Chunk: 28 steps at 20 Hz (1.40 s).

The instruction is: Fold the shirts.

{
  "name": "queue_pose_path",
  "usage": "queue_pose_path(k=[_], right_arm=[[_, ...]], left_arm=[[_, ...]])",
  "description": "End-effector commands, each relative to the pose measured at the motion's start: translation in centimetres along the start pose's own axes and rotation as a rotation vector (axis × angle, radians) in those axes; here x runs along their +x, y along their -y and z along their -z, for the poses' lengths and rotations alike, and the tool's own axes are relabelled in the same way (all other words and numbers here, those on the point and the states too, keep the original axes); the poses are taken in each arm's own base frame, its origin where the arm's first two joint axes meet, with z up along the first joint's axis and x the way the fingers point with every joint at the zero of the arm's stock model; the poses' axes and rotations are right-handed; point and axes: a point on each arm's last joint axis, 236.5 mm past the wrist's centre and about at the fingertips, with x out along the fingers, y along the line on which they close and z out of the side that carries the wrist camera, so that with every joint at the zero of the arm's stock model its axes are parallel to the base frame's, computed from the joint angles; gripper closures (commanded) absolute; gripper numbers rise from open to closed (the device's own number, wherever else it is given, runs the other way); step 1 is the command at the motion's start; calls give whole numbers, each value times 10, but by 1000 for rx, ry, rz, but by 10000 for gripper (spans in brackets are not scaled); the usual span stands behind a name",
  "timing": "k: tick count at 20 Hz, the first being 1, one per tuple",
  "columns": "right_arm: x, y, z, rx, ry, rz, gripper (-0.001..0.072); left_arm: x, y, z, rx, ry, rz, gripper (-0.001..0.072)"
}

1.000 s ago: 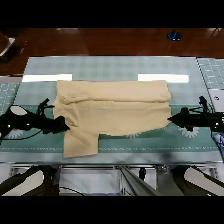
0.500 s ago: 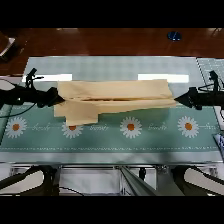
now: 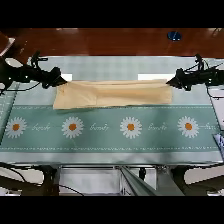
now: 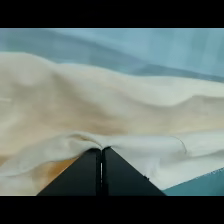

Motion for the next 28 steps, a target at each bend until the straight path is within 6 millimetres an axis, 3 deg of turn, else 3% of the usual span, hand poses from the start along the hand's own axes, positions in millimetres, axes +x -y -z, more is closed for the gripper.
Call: queue_pose_path(k=[1,2,3,4,5,9,11,12,15,17,20,23,24,25,26,28], right_arm=[[23,11,-19,42,-10,4,687],[27,15,-23,52,-1,6,579],[30,18,-25,62,6,8,366],[30,19,-26,61,11,10,306],[26,21,-28,67,17,9,305],[-25,48,-34,108,41,27,305],[-42,74,-28,146,29,96,305],[-41,82,-24,162,16,124,306],[-18,87,-14,172,-1,138,305],[6,84,-1,171,-62,131,305],[38,64,11,150,-119,83,306],[60,38,22,109,-161,40,311],[64,33,26,99,-173,39,374],[63,27,28,93,-182,27,567],[58,19,31,76,-192,14,691],[33,8,29,33,-182,3,690]], left_arm=[[20,-10,-13,-25,-14,-3,691],[25,-13,-12,-15,-21,-6,651],[28,-15,-10,-20,-31,-7,454],[29,-16,-9,-20,-37,-8,204],[24,-19,-9,-13,-47,-16,199],[-34,-63,-6,-9,-103,-145,200],[-61,-70,-6,-28,-55,-158,199],[-68,-70,-4,-32,-13,-164,199],[-68,-49,13,5,139,-144,200],[-61,-32,36,46,174,-135,199],[-48,-3,66,140,122,-114,200],[-32,21,69,203,127,-97,200],[-28,28,68,217,141,-91,200],[-25,36,67,219,153,-76,201],[-23,43,67,221,161,-62,252],[-20,48,70,234,154,-55,687]])
